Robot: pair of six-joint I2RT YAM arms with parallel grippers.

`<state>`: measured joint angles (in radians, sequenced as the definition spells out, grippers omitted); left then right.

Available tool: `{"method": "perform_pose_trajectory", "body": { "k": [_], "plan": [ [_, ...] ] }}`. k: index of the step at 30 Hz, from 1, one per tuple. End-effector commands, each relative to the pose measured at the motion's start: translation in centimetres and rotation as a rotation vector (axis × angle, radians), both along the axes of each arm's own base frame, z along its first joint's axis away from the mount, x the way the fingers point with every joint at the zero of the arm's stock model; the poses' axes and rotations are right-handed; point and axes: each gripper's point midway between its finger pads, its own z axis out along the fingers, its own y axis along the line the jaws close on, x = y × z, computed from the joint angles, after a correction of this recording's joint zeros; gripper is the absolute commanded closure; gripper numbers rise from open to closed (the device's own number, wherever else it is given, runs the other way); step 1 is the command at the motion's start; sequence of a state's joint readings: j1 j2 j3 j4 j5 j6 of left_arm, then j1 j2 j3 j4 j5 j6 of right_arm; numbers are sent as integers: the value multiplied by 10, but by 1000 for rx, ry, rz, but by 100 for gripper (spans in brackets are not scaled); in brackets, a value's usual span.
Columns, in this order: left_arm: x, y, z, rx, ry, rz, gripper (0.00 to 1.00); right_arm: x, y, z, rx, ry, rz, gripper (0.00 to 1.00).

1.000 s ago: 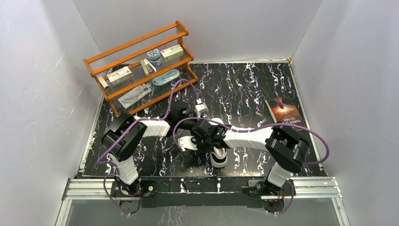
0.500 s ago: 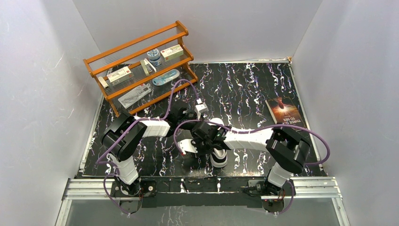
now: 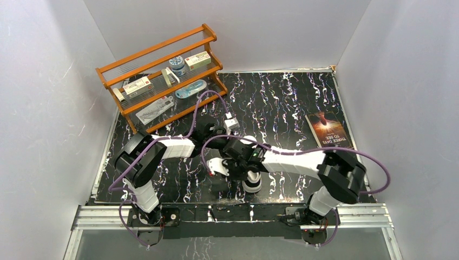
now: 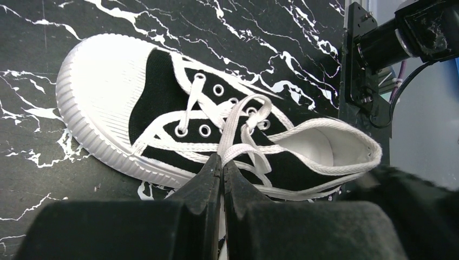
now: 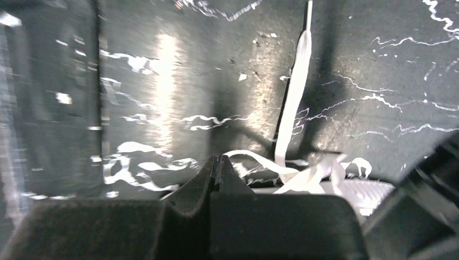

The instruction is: Tie the shoes

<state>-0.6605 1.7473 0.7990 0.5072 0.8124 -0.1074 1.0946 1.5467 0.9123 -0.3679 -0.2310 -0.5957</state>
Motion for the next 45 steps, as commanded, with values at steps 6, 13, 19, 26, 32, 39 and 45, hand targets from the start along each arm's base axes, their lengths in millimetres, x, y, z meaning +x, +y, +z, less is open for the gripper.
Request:
{"method": "perform_pose_trajectory", "body": {
  "k": [6,13,19,26,32,39,45],
  "plan": [
    [-1,-3,36,-74,-69,6,100,-40,6,118,143,337,-364,100],
    [-2,-4,44,-96,-54,20,100,-41,-31,160,98,626,-703,100],
    [-4,-8,55,-116,-52,24,100,-44,-54,147,-110,744,-874,100],
    [-5,-5,54,-106,-45,43,100,-33,-5,199,159,1020,-569,100],
    [7,-5,46,-64,-71,76,100,-40,2,229,231,1344,-285,100],
    [11,-8,46,-65,-79,74,100,14,-2,160,-34,943,-715,100],
    [13,-7,44,-49,-93,72,100,-8,-52,155,-119,835,-911,100]
  ]
}}
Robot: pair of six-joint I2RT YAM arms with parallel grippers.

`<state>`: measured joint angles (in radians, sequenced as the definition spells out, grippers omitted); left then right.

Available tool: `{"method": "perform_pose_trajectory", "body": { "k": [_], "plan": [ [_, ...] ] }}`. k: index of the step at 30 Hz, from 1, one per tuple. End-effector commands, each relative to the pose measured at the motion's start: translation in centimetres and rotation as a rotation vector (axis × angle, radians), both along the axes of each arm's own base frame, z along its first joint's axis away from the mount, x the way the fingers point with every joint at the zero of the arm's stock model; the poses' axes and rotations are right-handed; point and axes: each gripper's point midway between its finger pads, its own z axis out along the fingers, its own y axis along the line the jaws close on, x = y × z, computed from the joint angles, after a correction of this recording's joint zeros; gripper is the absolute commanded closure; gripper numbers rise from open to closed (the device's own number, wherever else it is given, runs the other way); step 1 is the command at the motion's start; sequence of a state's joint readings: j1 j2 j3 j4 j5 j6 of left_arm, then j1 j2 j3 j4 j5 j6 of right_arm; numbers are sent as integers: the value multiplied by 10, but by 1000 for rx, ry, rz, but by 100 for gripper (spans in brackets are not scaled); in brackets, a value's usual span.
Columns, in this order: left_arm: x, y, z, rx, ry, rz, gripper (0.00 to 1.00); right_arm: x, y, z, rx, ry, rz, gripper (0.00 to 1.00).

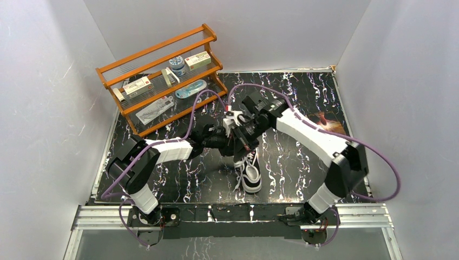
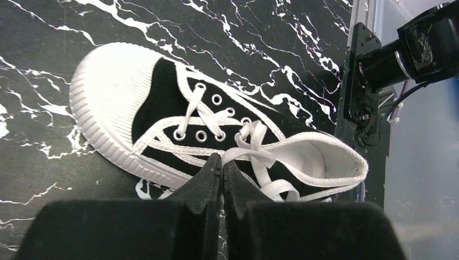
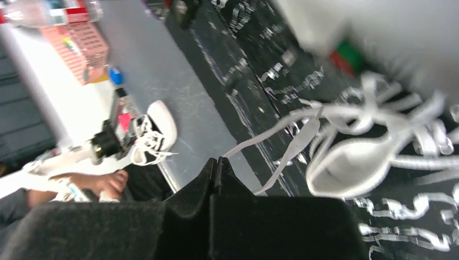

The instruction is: Tie the shoes

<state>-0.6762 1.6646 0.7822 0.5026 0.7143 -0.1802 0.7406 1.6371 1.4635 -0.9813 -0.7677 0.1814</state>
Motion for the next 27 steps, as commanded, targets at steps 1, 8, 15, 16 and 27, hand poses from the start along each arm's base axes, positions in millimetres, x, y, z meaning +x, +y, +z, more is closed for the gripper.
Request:
{"method": "perform_pose_trajectory", "body": {
  "k": [1,8,15,16,27],
  "plan": [
    [7,-8,23,-42,-83,-25,100,-23,-63,-8,-261,-54,-135,100],
    [2,-7,30,-53,-68,-36,100,3,-133,-36,-648,-245,-376,100],
    [-6,-2,32,-39,-50,-46,100,59,-158,-83,-873,-419,-415,100],
    [-7,-2,32,-45,-41,-45,100,68,-159,-90,-878,-452,-426,100],
    [-11,-1,38,-82,-6,-18,100,97,-112,-104,-336,-495,-176,57]
  ]
}}
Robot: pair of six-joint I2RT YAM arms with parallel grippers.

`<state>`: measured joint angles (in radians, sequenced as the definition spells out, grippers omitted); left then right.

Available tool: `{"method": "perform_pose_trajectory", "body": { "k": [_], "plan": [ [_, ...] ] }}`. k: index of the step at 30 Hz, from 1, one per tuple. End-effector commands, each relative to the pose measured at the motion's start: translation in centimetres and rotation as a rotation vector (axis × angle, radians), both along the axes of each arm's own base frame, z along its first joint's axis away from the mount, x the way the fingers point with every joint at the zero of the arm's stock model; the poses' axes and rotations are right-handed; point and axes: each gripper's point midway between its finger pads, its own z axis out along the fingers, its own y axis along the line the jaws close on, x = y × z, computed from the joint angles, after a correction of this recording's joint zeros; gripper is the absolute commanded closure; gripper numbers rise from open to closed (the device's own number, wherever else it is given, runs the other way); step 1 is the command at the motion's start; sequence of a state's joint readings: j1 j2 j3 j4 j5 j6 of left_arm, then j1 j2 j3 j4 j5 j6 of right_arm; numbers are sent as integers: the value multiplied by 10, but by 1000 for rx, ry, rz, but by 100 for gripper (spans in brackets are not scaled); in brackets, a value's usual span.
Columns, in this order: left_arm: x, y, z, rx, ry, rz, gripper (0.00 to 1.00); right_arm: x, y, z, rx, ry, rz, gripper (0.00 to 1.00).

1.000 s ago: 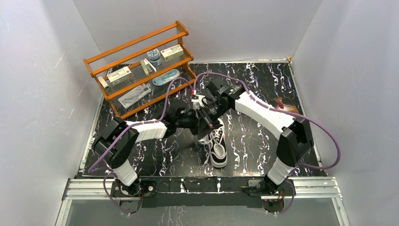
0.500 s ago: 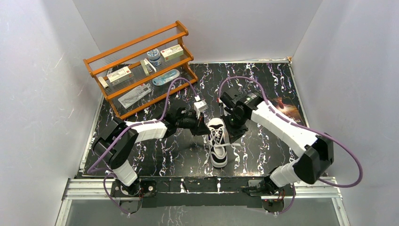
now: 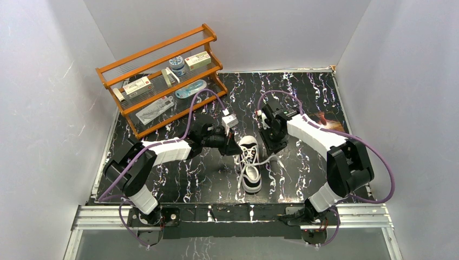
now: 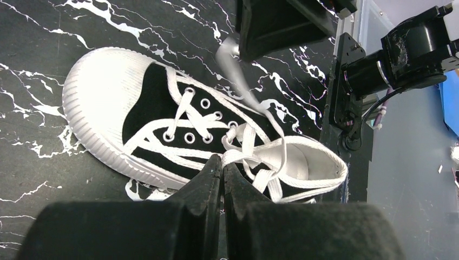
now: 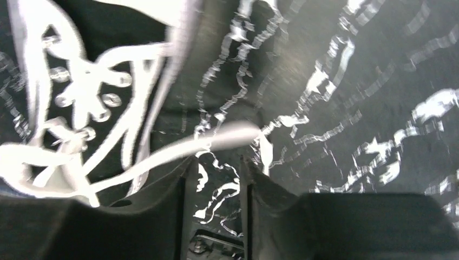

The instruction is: Tie the shoes

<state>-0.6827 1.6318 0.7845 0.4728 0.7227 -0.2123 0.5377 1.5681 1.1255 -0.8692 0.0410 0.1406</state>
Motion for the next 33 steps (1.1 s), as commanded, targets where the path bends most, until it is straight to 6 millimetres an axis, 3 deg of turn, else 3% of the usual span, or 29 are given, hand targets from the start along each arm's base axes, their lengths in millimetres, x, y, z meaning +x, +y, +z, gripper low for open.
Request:
{"method": "perform_pose_trajectory", "body": {
  "k": [1,3,5,6,9,12,15,20,23,26,33],
  "plan": [
    [-6,0,27,-78,-29,-11,100,8,58,36,364,-160,360,50],
    [-7,0,26,-83,-26,-6,100,23,60,52,383,-322,405,32],
    [-8,0,25,-83,-17,-12,100,24,71,66,447,-393,498,26],
    [-9,1,25,-83,-11,-13,100,12,80,71,512,-385,591,26],
    [-13,1,28,-99,-13,-27,100,-33,106,72,707,-385,853,28],
    [-16,2,29,-96,-17,-43,100,-46,103,73,761,-534,977,31],
    [-16,3,26,-79,-15,-45,100,-47,89,64,726,-593,1014,33],
    [-18,3,25,-93,-9,-44,100,-51,69,34,701,-506,986,43],
    [-19,3,24,-94,1,-51,100,-51,68,29,707,-511,970,46],
    [-19,1,28,-104,-1,-56,100,-50,69,21,723,-496,950,57],
    [-20,3,28,-92,-2,-57,100,-45,73,21,738,-510,933,57]
  ]
}}
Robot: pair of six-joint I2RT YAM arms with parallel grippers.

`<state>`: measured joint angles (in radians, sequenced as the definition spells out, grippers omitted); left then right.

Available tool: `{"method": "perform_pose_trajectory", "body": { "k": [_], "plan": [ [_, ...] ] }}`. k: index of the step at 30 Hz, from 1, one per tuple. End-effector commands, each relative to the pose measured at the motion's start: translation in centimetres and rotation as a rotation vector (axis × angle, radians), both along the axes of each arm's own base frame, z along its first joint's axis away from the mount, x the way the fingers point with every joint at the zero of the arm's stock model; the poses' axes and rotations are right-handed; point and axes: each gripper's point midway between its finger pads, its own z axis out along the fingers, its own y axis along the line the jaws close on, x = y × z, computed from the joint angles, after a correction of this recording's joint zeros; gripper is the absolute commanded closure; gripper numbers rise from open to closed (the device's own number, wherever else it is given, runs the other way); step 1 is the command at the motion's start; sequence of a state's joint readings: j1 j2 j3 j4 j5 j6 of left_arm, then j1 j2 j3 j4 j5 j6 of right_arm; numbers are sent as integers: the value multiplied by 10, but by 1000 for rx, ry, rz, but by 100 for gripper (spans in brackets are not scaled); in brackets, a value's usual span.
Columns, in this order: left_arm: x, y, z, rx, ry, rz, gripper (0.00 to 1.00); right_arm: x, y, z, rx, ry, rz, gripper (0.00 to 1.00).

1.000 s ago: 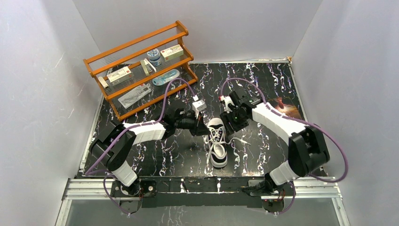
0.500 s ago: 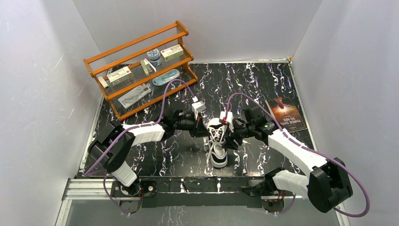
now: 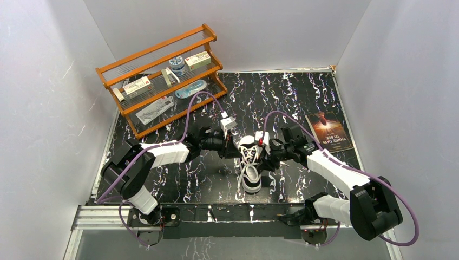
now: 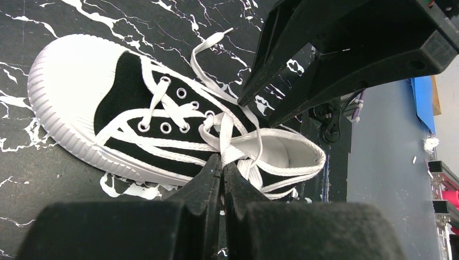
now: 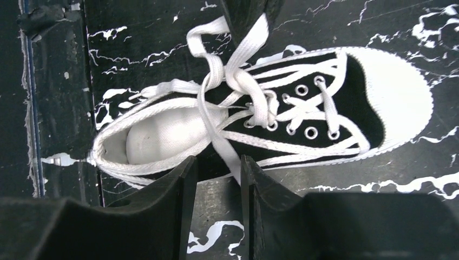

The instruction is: Tie the shoes

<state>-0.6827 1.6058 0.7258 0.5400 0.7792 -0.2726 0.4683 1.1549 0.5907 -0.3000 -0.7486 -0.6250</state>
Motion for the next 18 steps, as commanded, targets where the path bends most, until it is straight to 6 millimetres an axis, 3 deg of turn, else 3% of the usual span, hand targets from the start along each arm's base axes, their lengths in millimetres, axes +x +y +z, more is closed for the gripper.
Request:
{"method": "perform_pose_trajectory", "body": {
  "k": [1,6,9,16,17,18],
  "plan": [
    [-3,0,25,-50,-49,-24,100,10,10,10,67,-43,7,60],
    [-4,1,27,-60,-41,-12,100,14,17,15,105,-23,-7,67],
    [-5,2,28,-60,-47,-9,100,12,16,14,107,-15,-13,80],
    [-5,3,25,-52,-48,-11,100,14,16,16,110,-16,-29,85],
    [-5,3,26,-54,-50,-11,100,14,16,16,108,-18,-32,88],
    [-4,2,26,-54,-50,-11,100,16,15,14,102,-20,-42,100]
  ]
}}
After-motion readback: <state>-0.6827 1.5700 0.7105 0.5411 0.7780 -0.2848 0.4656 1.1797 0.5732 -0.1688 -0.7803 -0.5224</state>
